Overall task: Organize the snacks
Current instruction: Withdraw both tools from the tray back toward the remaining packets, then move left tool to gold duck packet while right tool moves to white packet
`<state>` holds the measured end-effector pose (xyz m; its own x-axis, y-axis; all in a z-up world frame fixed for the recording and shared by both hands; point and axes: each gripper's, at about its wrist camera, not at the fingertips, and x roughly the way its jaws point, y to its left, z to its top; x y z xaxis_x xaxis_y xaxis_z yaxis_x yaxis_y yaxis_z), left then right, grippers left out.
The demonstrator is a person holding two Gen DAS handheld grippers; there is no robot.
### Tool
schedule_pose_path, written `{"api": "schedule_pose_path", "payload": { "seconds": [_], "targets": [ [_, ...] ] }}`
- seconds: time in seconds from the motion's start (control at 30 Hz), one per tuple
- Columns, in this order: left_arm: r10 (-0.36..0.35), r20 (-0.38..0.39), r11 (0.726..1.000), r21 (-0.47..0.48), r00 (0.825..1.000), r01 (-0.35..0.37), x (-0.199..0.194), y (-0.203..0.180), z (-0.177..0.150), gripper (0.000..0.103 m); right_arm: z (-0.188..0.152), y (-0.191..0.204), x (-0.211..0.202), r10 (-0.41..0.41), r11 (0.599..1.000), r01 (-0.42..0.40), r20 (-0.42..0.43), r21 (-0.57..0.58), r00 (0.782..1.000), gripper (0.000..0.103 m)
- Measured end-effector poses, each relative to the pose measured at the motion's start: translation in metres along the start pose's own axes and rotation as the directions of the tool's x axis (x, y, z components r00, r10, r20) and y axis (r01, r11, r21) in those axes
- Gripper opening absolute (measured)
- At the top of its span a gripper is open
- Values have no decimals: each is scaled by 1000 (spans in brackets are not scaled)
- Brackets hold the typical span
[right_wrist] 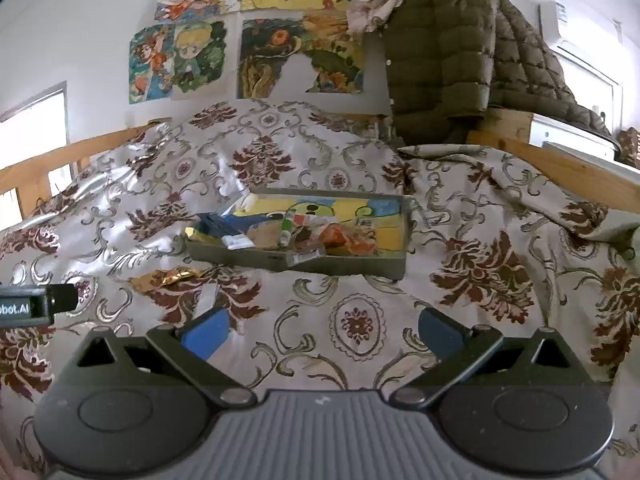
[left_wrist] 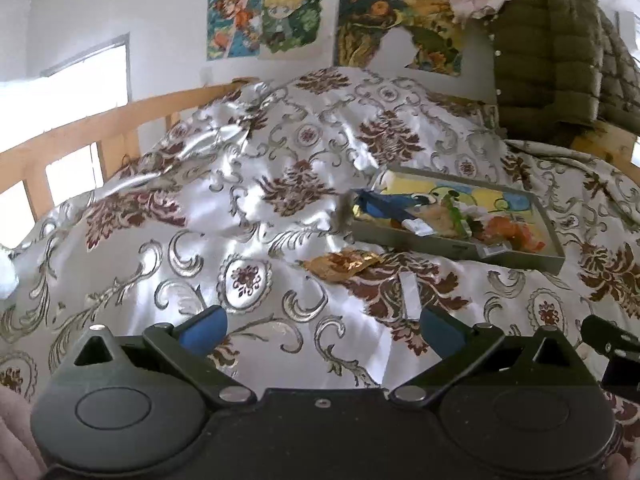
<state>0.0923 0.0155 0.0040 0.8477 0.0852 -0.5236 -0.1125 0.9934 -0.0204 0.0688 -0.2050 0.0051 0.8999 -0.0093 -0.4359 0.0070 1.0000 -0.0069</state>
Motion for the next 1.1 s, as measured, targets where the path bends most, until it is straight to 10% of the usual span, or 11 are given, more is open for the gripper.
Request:
{"api": "schedule_pose_path", "payload": {
  "seconds": [0.7,1.1],
  "targets": [
    [-12,-81,1000,-28,997,10,29,6,12,102,0,14,20,76,996,-78,-66,-30,995,103],
    [-7,-28,986,168,1000,12,66,5,48,102,27,17,51,187,980,-194,-126,-45,974,103]
  ]
}}
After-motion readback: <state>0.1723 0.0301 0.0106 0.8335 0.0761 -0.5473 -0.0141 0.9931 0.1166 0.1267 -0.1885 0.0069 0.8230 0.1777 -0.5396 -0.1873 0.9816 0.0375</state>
